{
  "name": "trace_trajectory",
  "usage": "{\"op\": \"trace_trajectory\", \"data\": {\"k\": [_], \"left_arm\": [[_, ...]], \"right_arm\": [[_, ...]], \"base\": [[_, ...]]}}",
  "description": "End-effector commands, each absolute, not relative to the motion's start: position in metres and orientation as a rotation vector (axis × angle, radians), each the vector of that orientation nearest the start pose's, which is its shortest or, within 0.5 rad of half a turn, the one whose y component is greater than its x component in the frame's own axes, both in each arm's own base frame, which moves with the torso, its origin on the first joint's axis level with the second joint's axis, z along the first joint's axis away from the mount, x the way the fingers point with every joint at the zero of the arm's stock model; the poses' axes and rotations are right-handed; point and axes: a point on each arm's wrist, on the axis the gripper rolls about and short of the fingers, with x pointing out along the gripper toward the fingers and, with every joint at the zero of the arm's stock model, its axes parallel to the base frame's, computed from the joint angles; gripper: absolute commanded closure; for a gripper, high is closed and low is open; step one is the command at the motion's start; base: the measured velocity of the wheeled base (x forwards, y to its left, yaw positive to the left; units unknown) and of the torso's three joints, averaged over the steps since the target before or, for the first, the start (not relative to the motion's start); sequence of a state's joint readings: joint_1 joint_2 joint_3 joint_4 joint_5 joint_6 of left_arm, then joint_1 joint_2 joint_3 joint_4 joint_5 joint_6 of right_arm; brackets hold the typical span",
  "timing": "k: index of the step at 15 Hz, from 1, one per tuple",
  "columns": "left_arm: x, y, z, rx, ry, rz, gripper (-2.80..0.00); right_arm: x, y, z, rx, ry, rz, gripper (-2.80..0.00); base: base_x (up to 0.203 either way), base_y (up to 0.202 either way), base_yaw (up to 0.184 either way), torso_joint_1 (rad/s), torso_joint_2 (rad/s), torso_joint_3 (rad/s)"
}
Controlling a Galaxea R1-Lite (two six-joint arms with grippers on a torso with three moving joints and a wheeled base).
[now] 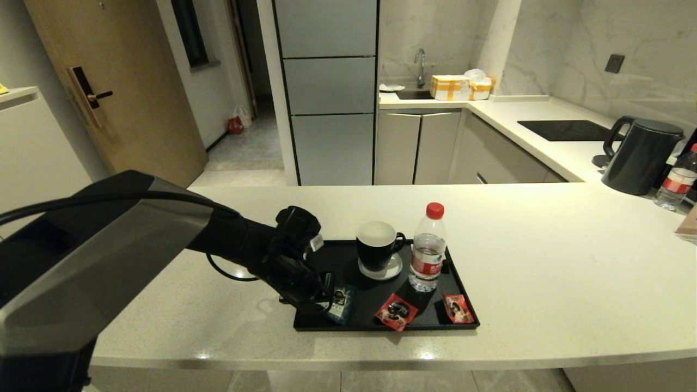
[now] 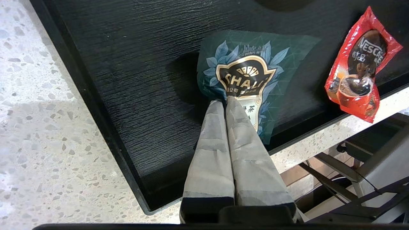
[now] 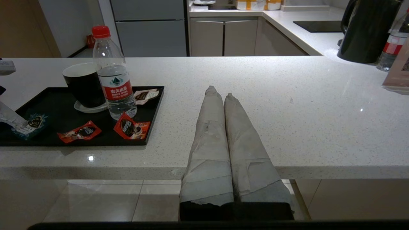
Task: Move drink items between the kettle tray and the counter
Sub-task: Pick up the tea bag, then place it on the left
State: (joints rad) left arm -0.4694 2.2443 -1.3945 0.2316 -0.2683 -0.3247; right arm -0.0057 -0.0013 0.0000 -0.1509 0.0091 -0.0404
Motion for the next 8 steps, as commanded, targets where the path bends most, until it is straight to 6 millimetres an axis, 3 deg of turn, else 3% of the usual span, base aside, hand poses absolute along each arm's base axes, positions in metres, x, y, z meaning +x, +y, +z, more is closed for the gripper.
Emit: {"op": "trace_trajectory", "data": {"k": [1,5,8], "left_arm": [[0.36,-0.189,0.063,-0.17,1.195,-0.475,0.0],[0.357,-0.187,0.075,-0.185,1.175,-0.471,0.0],[0.351,-0.168,0.13,-0.246,1.036,-0.436,0.0]], "right_arm": [[-0.021,0.0,0.08,-0.042,-0.112,0.001,0.0],[-0.021,0.0,0.08,-0.042,-0.112,0.001,0.0],[-0.021,0.0,0.08,-0.042,-0.112,0.001,0.0]], "base": [[0.0,0.0,0.0,0.0,0.0,0.0],[0.0,0.0,0.0,0.0,0.0,0.0],[0.0,0.0,0.0,0.0,0.0,0.0]]}}
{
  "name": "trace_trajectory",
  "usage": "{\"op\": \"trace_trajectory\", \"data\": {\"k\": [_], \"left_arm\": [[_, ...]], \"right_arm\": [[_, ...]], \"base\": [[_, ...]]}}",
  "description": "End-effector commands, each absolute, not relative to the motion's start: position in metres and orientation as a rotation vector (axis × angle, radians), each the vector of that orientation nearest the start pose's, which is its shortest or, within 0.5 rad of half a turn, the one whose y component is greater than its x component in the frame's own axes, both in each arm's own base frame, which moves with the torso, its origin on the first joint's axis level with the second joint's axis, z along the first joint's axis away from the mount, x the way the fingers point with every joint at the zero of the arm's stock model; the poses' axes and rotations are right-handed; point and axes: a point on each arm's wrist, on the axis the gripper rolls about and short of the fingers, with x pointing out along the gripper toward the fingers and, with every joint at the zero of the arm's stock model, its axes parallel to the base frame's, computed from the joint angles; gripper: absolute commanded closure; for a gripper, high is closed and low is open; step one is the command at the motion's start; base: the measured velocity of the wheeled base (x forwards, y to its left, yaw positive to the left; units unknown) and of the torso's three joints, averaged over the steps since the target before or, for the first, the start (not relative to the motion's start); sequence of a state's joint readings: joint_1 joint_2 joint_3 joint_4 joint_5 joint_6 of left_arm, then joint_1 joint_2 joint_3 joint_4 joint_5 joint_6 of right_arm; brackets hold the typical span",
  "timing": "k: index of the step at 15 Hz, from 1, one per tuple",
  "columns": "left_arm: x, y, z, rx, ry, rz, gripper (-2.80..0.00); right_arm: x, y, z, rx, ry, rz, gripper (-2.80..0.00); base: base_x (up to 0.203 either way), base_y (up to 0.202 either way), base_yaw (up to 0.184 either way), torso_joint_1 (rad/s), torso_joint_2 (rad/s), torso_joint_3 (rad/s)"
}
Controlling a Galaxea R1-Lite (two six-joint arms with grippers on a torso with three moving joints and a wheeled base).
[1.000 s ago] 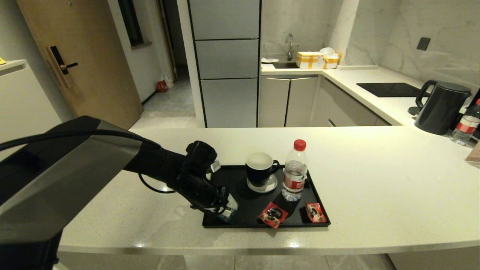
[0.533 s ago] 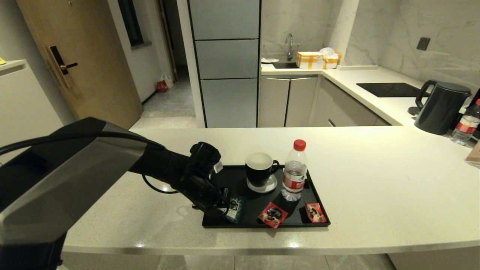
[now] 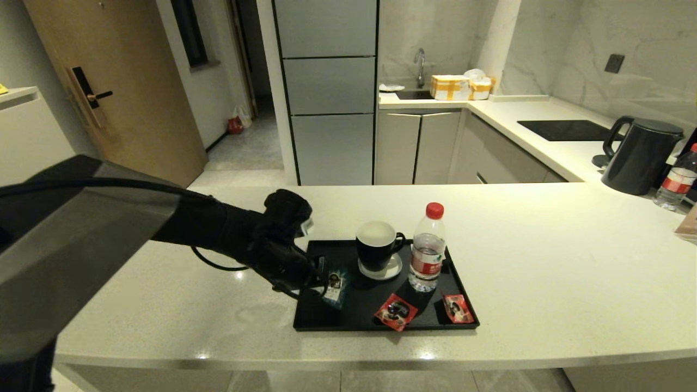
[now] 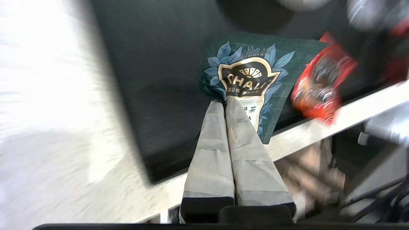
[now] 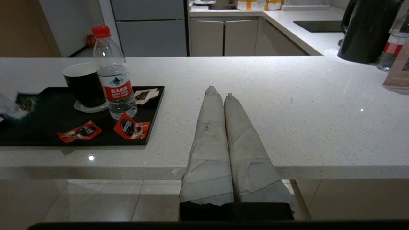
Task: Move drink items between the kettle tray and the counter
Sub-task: Place it on the left
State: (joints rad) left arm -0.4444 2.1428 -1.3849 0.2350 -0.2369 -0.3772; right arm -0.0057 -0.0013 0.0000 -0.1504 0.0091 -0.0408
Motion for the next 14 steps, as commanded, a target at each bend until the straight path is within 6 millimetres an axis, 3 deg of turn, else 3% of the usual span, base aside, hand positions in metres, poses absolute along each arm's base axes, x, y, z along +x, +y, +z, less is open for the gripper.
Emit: {"op": "trace_trajectory", "data": {"k": [1,2,4,6,7,10,14], "left_arm": [[0.352,-0.16,0.137,-0.26,1.013,-0.402,0.0],[0.352,-0.146,0.148,-0.272,0.979,-0.358,0.0],[0.352,-0.141,0.15,-0.271,0.975,-0.333,0.0],[0.352,-0.104,0.158,-0.296,0.983,-0.202,0.0],[0.35,-0.096,0.159,-0.292,0.991,-0.159,0.0],[0.341,-0.065,0.124,-0.251,1.081,0.045,0.0],[0.341,-0.064,0.12,-0.246,1.094,0.059,0.0]], "right_arm": [[-0.021,0.0,0.08,-0.042,-0.112,0.001,0.0],[-0.021,0.0,0.08,-0.042,-0.112,0.001,0.0],[-0.021,0.0,0.08,-0.042,-0.112,0.001,0.0],[-0.021,0.0,0.08,-0.042,-0.112,0.001,0.0],[-0.021,0.0,0.08,-0.042,-0.112,0.001,0.0],[-0.021,0.0,0.08,-0.042,-0.112,0.001,0.0],[-0.021,0.0,0.08,-0.042,-0.112,0.001,0.0]], "base": [[0.0,0.0,0.0,0.0,0.0,0.0],[0.0,0.0,0.0,0.0,0.0,0.0],[0.0,0.0,0.0,0.0,0.0,0.0],[0.0,0.0,0.0,0.0,0.0,0.0],[0.0,0.0,0.0,0.0,0.0,0.0],[0.0,0.0,0.0,0.0,0.0,0.0],[0.0,0.0,0.0,0.0,0.0,0.0]]}}
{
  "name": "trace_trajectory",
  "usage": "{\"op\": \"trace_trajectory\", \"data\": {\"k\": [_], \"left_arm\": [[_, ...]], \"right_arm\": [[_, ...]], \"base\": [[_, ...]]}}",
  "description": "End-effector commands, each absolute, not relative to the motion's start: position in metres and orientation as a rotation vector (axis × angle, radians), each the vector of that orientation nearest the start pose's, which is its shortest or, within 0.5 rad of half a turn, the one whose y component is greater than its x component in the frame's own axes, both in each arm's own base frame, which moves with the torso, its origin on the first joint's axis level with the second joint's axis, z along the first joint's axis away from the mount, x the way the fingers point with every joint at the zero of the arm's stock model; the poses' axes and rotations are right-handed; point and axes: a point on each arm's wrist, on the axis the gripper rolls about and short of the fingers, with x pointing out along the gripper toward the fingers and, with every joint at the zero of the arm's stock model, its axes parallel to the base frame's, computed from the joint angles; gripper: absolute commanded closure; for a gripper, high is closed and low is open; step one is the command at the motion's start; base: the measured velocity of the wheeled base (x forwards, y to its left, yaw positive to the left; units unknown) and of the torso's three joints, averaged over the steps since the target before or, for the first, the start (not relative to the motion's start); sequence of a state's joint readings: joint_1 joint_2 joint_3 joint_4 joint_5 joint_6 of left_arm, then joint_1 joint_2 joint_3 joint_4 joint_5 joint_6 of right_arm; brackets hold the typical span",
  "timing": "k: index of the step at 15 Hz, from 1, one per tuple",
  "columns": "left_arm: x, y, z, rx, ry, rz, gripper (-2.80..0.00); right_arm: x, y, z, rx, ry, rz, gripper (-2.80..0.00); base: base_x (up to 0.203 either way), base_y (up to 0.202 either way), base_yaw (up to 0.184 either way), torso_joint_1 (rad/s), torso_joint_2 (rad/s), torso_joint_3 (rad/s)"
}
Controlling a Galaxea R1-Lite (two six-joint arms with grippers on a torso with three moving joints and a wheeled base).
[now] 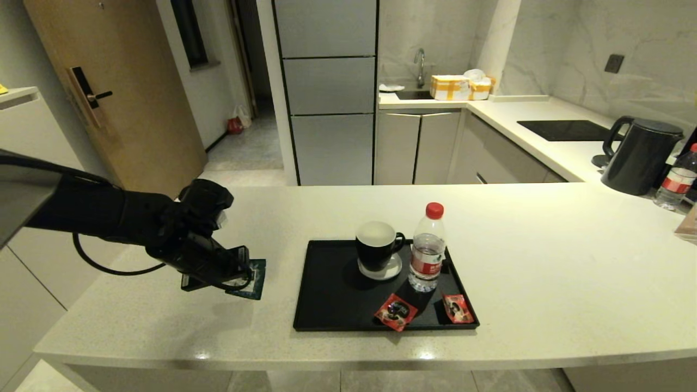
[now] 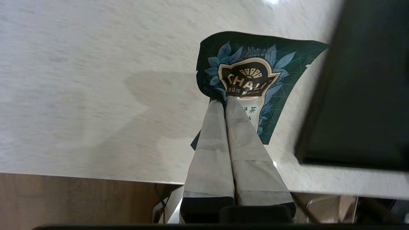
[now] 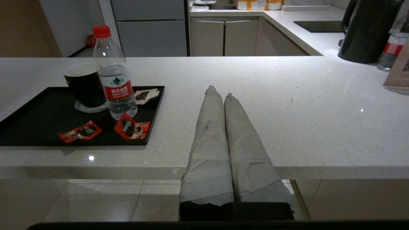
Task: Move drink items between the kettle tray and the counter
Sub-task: Place it on the left, then pick up the tea bag
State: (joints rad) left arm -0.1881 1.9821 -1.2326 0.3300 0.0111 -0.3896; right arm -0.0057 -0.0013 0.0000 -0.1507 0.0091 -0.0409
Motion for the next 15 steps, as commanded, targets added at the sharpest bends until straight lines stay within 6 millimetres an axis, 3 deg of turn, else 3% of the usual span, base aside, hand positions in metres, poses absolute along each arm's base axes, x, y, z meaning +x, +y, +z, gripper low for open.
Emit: {"op": "trace_trajectory", "data": {"k": [1,2,6,10,11,15], "left_arm": [[0.341,-0.062,0.107,-0.236,1.137,0.068,0.0],[0.343,-0.063,0.1,-0.231,1.155,0.071,-2.8],[0.349,-0.063,0.089,-0.236,1.161,0.076,-2.8],[0.348,-0.063,0.094,-0.247,1.13,0.062,-2.8],[0.347,-0.064,0.097,-0.257,1.117,0.043,-2.8],[0.327,-0.073,0.141,-0.34,1.021,-0.161,-2.8]], "right_arm": [[-0.021,0.0,0.08,-0.042,-0.112,0.001,0.0],[-0.021,0.0,0.08,-0.042,-0.112,0.001,0.0],[-0.021,0.0,0.08,-0.042,-0.112,0.001,0.0],[-0.021,0.0,0.08,-0.042,-0.112,0.001,0.0],[-0.021,0.0,0.08,-0.042,-0.112,0.001,0.0],[-0.021,0.0,0.08,-0.042,-0.112,0.001,0.0]], "base": [[0.0,0.0,0.0,0.0,0.0,0.0],[0.0,0.0,0.0,0.0,0.0,0.0],[0.0,0.0,0.0,0.0,0.0,0.0],[0.0,0.0,0.0,0.0,0.0,0.0],[0.0,0.0,0.0,0.0,0.0,0.0],[0.0,0.0,0.0,0.0,0.0,0.0]]}}
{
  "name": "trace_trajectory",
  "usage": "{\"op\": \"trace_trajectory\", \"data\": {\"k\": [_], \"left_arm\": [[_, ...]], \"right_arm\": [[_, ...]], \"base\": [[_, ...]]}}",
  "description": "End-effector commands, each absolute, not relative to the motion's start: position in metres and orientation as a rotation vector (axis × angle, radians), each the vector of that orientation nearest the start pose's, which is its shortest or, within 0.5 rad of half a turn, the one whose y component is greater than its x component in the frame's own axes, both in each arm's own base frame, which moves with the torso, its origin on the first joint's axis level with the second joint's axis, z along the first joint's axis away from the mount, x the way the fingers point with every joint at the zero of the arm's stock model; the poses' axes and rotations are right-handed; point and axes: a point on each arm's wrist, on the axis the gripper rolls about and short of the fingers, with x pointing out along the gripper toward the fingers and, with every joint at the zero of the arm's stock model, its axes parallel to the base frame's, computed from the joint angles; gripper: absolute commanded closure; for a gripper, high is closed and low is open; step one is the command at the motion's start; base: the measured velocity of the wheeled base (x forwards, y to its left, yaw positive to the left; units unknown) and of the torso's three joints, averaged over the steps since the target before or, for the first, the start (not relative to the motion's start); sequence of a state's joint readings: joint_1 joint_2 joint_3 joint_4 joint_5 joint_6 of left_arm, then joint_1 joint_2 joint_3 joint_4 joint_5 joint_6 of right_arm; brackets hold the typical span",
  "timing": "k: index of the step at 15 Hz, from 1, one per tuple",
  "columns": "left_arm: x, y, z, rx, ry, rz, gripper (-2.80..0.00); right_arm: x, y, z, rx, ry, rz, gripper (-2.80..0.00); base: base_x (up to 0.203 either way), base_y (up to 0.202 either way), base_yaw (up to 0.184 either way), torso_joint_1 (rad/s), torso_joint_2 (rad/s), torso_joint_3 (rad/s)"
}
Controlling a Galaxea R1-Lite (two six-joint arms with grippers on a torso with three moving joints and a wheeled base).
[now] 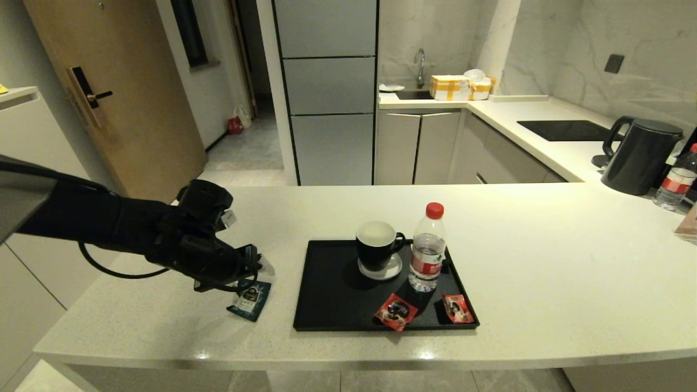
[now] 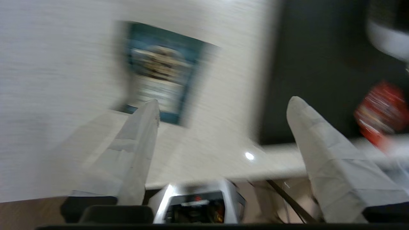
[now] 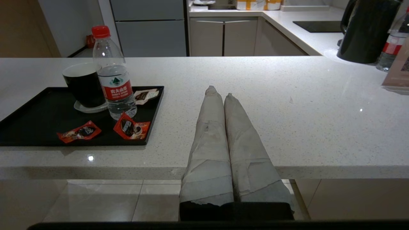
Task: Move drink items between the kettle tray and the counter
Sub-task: Pick up the tea bag
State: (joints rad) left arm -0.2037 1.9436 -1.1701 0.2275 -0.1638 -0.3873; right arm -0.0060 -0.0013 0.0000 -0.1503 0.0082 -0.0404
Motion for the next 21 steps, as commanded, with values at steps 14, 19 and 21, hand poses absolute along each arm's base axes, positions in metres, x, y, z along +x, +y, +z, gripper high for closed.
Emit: {"op": "trace_trajectory", "data": {"k": [14,19,21], "left_arm": [[0.274,-0.16,0.132,-0.178,1.135,-0.583,-2.8],[0.281,-0.177,0.12,-0.135,1.158,-0.611,0.0],[0.284,-0.186,0.117,-0.115,1.154,-0.626,0.0]], "right_arm": [[-0.021,0.0,0.08,-0.042,-0.112,0.001,0.0],[-0.021,0.0,0.08,-0.042,-0.112,0.001,0.0],[-0.021,0.0,0.08,-0.042,-0.112,0.001,0.0]], "base": [[0.0,0.0,0.0,0.0,0.0,0.0],[0.0,0.0,0.0,0.0,0.0,0.0],[0.0,0.0,0.0,0.0,0.0,0.0]]}}
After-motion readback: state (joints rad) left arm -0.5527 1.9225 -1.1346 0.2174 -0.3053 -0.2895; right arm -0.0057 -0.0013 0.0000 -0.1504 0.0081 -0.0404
